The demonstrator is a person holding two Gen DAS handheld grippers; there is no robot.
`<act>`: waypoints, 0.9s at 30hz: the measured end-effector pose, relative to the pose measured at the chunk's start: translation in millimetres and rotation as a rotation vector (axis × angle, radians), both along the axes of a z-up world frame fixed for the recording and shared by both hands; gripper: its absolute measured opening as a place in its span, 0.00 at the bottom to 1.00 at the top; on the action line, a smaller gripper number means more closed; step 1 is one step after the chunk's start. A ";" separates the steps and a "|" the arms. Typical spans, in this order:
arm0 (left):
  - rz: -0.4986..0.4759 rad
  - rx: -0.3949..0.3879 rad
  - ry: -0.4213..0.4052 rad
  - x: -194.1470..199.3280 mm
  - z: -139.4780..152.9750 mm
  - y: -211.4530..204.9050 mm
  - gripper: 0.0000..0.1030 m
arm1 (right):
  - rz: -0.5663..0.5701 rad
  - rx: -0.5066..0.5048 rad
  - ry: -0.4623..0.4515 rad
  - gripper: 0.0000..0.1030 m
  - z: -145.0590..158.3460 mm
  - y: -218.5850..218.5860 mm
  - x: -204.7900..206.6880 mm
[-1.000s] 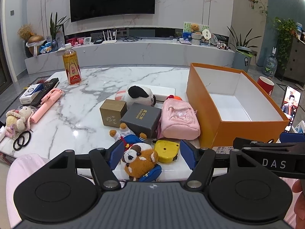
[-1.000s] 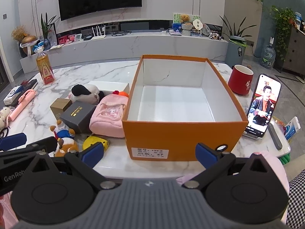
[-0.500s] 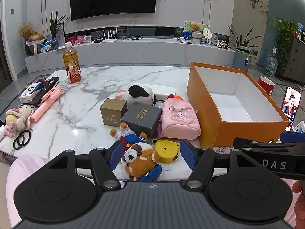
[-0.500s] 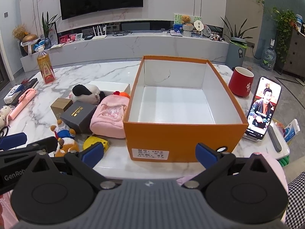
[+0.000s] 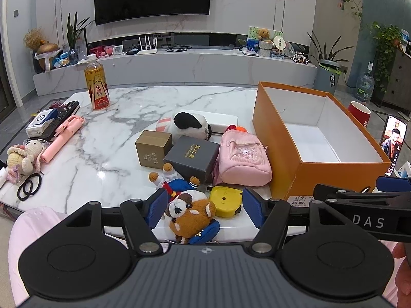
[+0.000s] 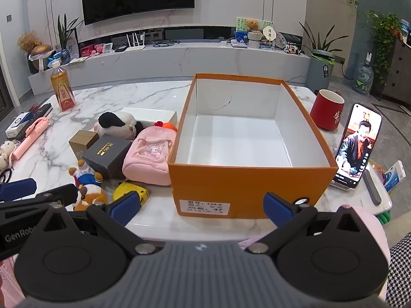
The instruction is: Organize objects
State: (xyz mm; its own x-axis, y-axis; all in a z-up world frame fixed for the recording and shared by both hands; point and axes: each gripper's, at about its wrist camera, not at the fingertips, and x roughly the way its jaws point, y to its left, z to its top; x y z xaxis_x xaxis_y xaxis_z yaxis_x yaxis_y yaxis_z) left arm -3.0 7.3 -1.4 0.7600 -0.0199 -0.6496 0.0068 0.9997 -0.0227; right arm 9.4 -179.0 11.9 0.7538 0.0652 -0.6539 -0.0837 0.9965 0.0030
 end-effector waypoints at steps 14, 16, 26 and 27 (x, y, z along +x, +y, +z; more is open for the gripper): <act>-0.021 -0.064 0.111 19.7 -19.5 26.9 0.58 | 0.069 0.073 0.098 0.71 -23.1 13.3 17.1; 0.004 -0.089 0.129 26.3 -22.3 32.9 0.57 | 0.092 0.100 0.125 0.62 -27.9 17.7 21.6; 0.078 -0.216 0.280 71.3 -47.4 51.2 0.59 | 0.233 0.082 0.183 0.32 -52.4 56.4 52.7; 0.084 -0.219 0.296 74.7 -50.3 52.3 0.59 | 0.241 0.081 0.194 0.30 -55.7 59.6 56.7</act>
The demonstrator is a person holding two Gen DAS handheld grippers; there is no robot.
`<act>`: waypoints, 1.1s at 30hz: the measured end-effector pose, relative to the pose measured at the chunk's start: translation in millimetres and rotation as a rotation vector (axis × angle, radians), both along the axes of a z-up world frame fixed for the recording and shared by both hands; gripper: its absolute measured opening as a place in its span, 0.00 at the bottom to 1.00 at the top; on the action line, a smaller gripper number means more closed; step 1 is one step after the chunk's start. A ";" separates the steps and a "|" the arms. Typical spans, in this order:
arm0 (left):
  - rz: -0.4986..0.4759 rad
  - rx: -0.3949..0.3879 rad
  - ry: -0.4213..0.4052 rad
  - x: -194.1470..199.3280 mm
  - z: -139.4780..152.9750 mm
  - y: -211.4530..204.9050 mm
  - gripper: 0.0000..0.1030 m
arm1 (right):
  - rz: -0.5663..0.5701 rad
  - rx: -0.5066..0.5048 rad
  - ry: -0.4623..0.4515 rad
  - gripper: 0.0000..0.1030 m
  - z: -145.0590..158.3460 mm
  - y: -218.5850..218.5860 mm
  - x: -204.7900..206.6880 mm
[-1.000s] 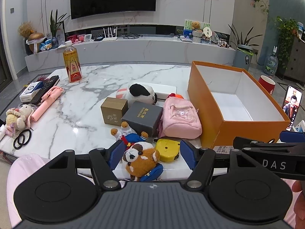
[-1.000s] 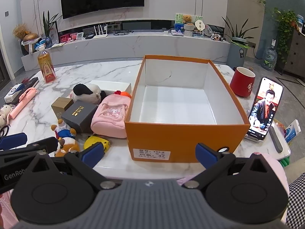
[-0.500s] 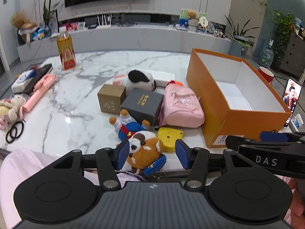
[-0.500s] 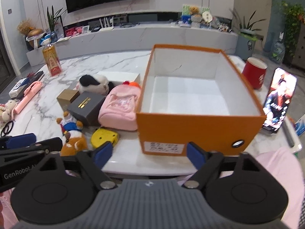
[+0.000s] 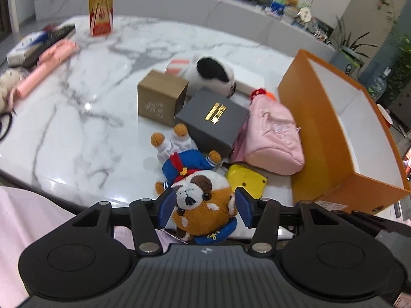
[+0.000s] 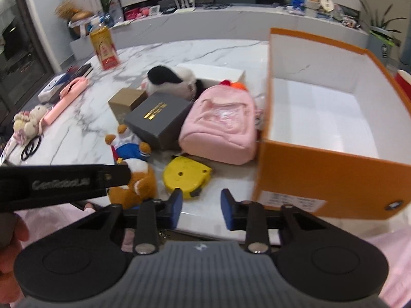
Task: Organize objects
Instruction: 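Grasp the sailor plush dog with the left tool while the right tool grasps the yellow tape measure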
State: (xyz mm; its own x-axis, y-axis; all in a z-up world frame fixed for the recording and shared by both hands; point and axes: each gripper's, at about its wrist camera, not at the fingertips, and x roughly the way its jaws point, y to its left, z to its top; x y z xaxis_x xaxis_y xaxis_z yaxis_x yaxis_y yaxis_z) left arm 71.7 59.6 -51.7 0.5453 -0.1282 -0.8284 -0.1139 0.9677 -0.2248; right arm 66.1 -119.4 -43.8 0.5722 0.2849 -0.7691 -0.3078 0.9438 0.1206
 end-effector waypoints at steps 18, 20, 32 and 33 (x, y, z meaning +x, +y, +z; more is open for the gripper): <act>0.035 -0.142 0.139 34.1 -33.7 16.1 0.73 | 0.120 -0.011 0.037 0.21 -27.6 32.3 31.2; 0.033 -0.163 0.151 36.5 -40.0 17.2 0.68 | 0.119 -0.017 0.028 0.20 -28.1 32.6 32.0; -0.002 0.016 0.049 25.4 -9.5 31.5 0.61 | 0.117 -0.060 -0.014 0.54 -24.6 38.3 35.3; 0.002 0.017 0.046 25.6 -7.8 34.2 0.61 | 0.095 -0.070 0.001 0.57 -26.6 40.6 37.5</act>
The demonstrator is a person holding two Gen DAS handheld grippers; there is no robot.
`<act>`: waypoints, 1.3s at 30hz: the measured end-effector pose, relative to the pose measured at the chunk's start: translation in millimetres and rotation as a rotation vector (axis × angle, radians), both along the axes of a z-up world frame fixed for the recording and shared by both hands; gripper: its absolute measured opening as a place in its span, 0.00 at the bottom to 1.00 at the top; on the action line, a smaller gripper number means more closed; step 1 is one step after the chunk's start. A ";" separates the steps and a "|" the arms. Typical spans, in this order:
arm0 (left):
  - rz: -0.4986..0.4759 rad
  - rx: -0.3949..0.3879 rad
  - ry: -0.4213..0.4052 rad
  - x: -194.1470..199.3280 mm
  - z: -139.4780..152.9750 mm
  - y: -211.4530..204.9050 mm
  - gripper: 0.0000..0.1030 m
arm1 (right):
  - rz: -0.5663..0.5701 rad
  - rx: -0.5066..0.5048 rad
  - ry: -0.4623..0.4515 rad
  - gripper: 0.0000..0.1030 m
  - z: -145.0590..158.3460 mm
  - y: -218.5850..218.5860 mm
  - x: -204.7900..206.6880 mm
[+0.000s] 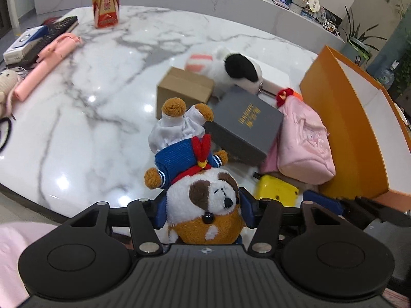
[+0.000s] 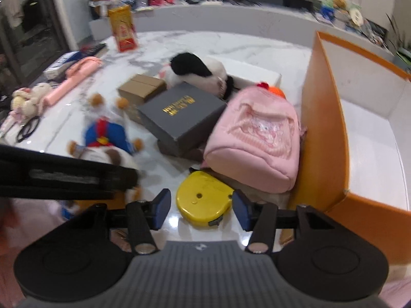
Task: Organize objects
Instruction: 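Grasp the sailor plush dog with the left tool while the right tool grasps the yellow tape measure, then carry both items into the orange box and lower them onto its floor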
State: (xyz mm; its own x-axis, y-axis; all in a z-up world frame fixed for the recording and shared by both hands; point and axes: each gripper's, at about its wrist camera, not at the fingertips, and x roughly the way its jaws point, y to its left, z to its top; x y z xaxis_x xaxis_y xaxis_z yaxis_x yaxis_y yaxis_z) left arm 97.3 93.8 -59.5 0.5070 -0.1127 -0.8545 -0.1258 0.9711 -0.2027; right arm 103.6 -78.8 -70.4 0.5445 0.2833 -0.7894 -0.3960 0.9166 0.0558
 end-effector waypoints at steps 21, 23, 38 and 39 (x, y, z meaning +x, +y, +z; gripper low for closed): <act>-0.030 0.003 -0.009 -1.8 -1.1 8.9 0.61 | -0.142 0.013 0.070 0.58 -17.2 13.4 11.8; -0.038 0.005 -0.019 -6.2 5.2 7.7 0.61 | -0.125 0.020 0.065 0.58 -12.9 10.7 8.5; -0.332 -0.003 -0.212 -15.6 108.6 -67.9 0.61 | -0.067 0.075 -0.224 0.58 102.6 -68.2 -37.3; -0.359 0.002 -0.228 -12.5 115.6 -79.5 0.61 | -0.080 0.069 -0.241 0.58 110.3 -79.2 -36.7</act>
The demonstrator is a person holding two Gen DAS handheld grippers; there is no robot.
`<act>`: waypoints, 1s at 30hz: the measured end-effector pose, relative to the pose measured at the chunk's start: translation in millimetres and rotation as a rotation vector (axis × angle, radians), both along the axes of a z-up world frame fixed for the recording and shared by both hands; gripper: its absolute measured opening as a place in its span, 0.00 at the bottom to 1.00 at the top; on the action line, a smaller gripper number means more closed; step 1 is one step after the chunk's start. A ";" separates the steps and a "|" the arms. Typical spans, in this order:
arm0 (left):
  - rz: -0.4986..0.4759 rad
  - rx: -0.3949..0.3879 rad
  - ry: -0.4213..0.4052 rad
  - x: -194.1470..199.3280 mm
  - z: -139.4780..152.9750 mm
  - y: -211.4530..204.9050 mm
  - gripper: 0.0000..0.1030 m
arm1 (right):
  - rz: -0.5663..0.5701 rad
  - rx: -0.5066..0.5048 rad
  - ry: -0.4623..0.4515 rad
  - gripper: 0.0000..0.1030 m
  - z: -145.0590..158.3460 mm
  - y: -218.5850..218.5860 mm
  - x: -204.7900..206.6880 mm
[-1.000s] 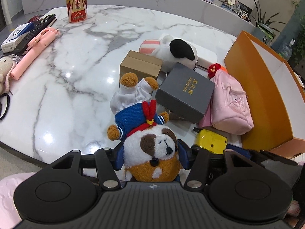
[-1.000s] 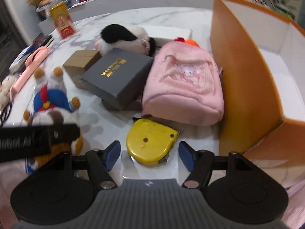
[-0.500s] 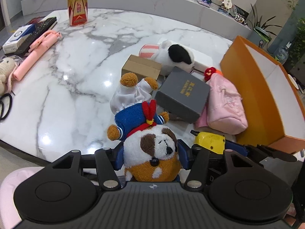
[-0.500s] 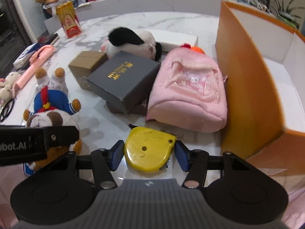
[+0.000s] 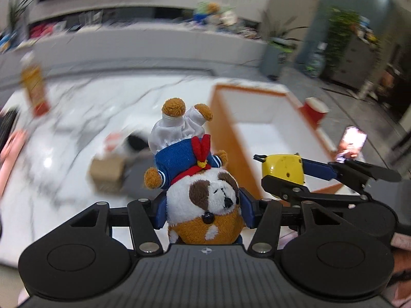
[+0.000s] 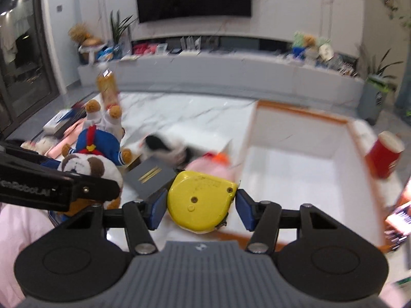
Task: Organize objects
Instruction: 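Carry both items into the orange box and lower them onto its floor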
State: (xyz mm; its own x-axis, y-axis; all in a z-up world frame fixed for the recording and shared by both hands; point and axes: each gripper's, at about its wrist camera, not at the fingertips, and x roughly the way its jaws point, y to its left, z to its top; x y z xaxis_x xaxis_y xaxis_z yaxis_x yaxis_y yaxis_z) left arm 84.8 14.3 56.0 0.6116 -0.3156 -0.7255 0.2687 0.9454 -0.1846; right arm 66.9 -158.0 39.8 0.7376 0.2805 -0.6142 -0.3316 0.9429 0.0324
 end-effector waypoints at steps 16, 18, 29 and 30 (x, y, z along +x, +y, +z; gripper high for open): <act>-0.398 0.388 0.122 79.9 -44.7 -183.3 0.61 | -0.138 -0.044 0.228 0.58 -19.0 -133.3 86.6; -0.426 0.426 0.157 90.4 -56.9 -187.6 0.61 | -0.111 -0.051 0.257 0.58 -27.6 -139.5 91.5; -0.610 0.577 0.225 98.2 -98.9 -211.7 0.63 | 0.105 -0.135 0.401 0.58 -52.5 -128.5 138.1; -0.612 0.564 0.241 100.3 -100.4 -212.0 0.63 | 0.118 -0.133 0.417 0.58 -54.7 -127.4 141.2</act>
State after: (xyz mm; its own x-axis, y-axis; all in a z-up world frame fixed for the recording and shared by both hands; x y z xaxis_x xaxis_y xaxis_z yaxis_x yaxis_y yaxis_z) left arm 185.1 -197.7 -44.3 0.2610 -0.0925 -0.9609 0.7742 0.6147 0.1511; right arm 208.1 -285.4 -14.9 0.3876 0.2460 -0.8884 -0.4213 0.9045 0.0667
